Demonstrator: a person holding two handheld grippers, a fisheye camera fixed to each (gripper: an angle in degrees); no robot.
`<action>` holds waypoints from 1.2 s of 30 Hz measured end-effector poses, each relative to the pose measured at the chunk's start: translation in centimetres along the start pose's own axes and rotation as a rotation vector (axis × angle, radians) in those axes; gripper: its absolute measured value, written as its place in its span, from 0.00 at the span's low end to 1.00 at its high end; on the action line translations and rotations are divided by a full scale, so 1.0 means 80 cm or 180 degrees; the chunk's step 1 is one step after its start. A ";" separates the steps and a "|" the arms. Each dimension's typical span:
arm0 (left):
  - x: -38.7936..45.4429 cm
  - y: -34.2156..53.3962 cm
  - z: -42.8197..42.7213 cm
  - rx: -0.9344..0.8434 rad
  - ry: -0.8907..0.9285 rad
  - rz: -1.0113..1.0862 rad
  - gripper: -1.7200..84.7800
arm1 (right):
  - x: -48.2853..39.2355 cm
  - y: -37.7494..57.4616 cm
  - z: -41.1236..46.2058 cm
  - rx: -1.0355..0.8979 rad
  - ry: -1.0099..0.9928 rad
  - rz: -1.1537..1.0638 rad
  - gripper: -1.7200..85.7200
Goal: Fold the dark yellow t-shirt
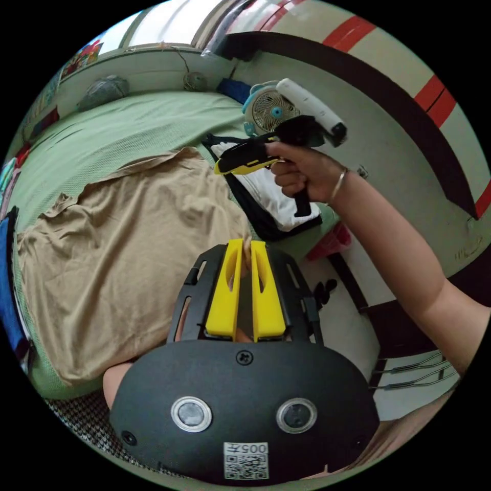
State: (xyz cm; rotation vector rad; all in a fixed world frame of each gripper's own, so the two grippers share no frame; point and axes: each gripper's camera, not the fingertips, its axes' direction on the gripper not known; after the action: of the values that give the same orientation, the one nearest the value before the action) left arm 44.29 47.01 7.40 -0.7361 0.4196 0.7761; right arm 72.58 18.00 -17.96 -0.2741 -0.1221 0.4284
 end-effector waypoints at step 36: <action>-0.244 0.254 -0.400 0.0869 -0.0587 -0.0973 0.07 | -0.482 -0.064 0.049 0.0461 -0.0049 -0.1118 0.01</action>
State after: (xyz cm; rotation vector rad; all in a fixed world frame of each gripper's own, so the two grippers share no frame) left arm 13.74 24.23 -11.73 -0.4537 0.2319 0.4808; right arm 39.08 -1.94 -15.00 -0.1031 -0.1505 0.0897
